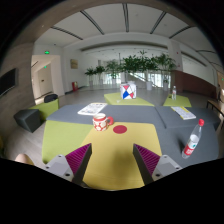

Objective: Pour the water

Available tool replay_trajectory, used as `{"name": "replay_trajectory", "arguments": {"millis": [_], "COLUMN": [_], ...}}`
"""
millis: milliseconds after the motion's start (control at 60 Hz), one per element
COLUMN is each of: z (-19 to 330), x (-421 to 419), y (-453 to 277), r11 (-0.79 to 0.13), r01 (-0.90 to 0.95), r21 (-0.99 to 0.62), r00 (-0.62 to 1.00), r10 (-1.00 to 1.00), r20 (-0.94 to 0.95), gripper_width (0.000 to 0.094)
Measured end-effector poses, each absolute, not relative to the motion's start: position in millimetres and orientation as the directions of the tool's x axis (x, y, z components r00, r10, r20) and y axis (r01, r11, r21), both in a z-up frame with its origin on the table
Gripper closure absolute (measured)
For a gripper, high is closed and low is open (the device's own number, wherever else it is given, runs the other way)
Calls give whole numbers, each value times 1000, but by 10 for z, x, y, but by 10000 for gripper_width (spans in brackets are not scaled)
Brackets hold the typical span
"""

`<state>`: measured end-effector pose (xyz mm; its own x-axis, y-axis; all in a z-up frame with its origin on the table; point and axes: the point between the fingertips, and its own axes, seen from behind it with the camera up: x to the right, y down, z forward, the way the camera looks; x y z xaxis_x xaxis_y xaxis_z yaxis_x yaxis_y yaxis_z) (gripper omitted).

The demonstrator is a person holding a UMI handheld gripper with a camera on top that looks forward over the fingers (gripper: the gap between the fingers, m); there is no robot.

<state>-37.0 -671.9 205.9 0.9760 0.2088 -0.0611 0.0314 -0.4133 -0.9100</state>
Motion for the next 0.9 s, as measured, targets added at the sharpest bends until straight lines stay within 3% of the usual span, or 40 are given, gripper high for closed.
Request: {"name": "replay_trajectory", "arguments": {"millis": [150,450,900], "z": [2182,2289,1168], "x": [-134,1266,3303], "y": [-6769,-6570,-5783], "r11": [-421,-435,-426], "r01": [57,61,-25], "r21": [-905,-899,-904], "r00": [984,998,974], "r10": [175,44,-214], "r20": [-19,46,74], "gripper_width": [86,87,104]}}
